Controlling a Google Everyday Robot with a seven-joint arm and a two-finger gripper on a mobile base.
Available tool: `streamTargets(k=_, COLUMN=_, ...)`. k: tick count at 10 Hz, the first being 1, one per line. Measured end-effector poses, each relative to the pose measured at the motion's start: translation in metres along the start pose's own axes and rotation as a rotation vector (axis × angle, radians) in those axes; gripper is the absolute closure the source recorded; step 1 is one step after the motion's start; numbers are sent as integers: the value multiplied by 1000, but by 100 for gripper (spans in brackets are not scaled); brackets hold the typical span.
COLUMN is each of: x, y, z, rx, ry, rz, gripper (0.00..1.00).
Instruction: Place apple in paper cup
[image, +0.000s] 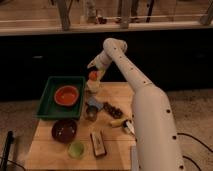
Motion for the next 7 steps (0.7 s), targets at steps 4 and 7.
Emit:
streamTargets(k=4, x=4, y=4, z=-5, rx=-4, ry=0, rz=-1, gripper=20)
streamTargets(k=7, x=8, y=12, z=-9, rx=-10, ry=-1, rz=5, gripper=20)
